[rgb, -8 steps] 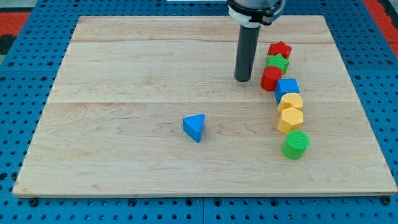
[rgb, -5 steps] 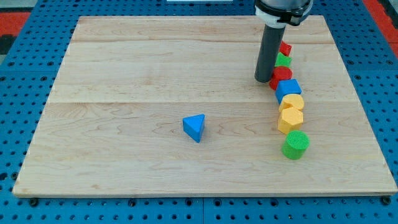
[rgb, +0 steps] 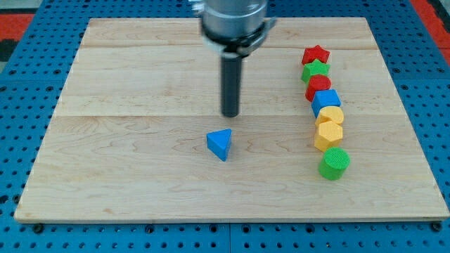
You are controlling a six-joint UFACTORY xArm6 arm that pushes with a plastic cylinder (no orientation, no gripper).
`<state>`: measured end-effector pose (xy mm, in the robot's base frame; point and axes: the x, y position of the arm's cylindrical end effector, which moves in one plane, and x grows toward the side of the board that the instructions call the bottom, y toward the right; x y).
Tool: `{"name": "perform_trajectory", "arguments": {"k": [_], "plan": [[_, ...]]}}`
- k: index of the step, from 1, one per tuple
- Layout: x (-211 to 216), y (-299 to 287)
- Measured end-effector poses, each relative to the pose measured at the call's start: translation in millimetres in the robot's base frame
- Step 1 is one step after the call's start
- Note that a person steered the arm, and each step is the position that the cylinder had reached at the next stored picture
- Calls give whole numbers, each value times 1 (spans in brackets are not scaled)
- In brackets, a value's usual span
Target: Push the blue triangle to the bottom of the green circle
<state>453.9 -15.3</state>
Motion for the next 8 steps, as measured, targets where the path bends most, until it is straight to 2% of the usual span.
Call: {"name": "perform_trajectory", "arguments": {"k": [1,3,4,7,8], "plan": [[42,-23],[117,107],[125,130],[137,140],[113,142]]}}
